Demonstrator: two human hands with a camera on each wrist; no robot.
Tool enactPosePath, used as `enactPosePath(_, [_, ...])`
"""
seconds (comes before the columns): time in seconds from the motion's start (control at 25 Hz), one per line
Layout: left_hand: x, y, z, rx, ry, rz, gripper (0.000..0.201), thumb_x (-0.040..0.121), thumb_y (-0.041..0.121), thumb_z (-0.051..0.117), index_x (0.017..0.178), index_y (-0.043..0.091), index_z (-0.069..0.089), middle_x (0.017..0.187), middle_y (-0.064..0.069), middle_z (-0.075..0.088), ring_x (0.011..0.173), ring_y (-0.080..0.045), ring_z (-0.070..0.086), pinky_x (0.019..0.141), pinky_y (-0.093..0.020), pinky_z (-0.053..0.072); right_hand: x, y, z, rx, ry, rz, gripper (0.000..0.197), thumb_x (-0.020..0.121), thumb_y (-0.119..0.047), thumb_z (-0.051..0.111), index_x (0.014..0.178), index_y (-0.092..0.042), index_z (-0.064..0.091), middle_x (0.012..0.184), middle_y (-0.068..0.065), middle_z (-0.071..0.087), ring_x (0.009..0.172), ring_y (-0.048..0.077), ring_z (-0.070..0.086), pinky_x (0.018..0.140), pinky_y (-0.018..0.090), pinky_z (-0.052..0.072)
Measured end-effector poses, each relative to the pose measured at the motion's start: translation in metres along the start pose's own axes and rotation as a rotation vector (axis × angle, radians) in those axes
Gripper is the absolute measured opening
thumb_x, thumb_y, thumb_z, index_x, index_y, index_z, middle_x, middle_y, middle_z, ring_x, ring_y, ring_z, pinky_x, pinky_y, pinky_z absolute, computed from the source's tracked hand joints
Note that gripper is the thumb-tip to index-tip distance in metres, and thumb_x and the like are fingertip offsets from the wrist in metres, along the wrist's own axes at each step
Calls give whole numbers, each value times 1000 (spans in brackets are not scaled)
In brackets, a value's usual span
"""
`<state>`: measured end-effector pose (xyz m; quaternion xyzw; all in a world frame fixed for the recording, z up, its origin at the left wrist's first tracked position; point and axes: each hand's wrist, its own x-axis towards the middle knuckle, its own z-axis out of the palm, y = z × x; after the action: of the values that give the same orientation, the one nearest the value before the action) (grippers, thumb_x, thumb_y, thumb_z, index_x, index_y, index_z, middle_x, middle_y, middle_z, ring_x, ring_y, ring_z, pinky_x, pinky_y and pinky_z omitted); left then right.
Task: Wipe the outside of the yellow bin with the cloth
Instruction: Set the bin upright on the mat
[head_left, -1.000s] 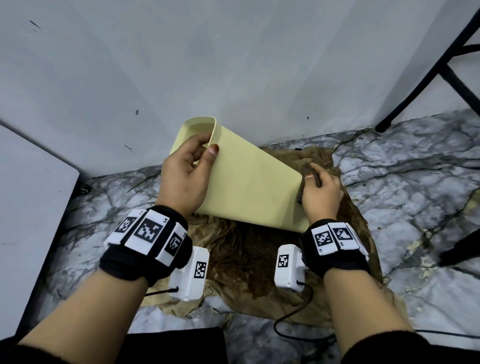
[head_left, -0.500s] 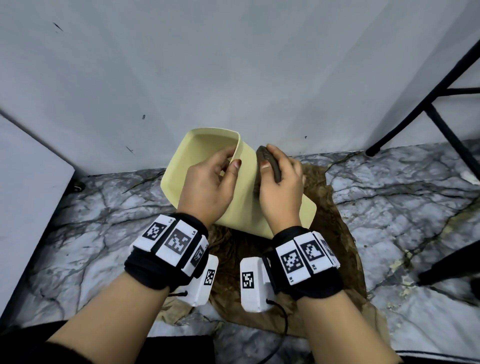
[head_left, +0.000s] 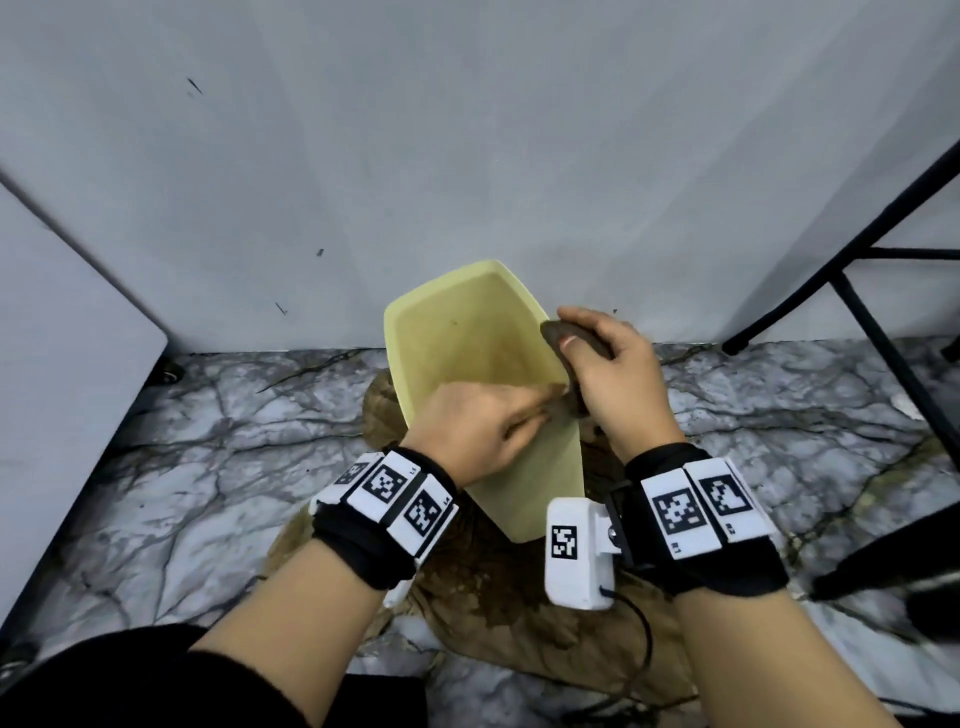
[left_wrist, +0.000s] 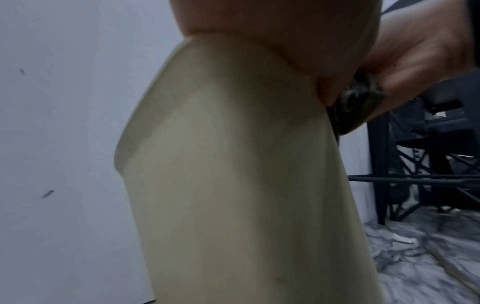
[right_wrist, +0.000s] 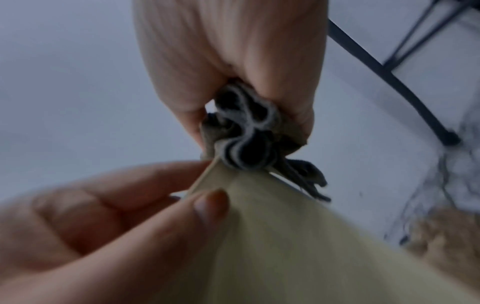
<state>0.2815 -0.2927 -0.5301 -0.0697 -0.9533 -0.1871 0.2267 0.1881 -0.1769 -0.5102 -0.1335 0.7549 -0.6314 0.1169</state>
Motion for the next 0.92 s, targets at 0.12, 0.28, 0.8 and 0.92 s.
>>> enactPosePath(0.12, [-1,10,9,-21,-169,-52,43,82,46,34,115,33,58,95,0,75,77,-24,69,60,-35,55,-6,3,-17,-226,-48,-12,29,80,-22,62,109,-23,64,116,7,59,103,14,56,97,27,43])
enactPosePath(0.28, [-4,18,7,-57,-327,-144,44,79,57,37,114,42,57,95,5,74,79,-19,67,69,-32,52,-20,17,-24,-253,24,21,31,76,-20,64,107,-24,63,113,6,64,105,18,58,94,29,45])
enactPosePath(0.8, [-42,22,-10,132,-284,-500,17,84,28,58,95,15,62,87,-1,57,89,-22,57,73,-35,50,-50,43,-43,-313,107,141,38,74,-22,66,112,-28,60,111,10,63,103,25,58,94,39,48])
enactPosePath(0.92, [-48,25,-11,97,-236,-590,24,84,26,59,104,14,60,96,-5,59,90,-25,58,77,-40,51,-53,43,-44,-315,87,139,39,75,-22,66,112,-28,59,110,10,63,101,25,59,92,41,50])
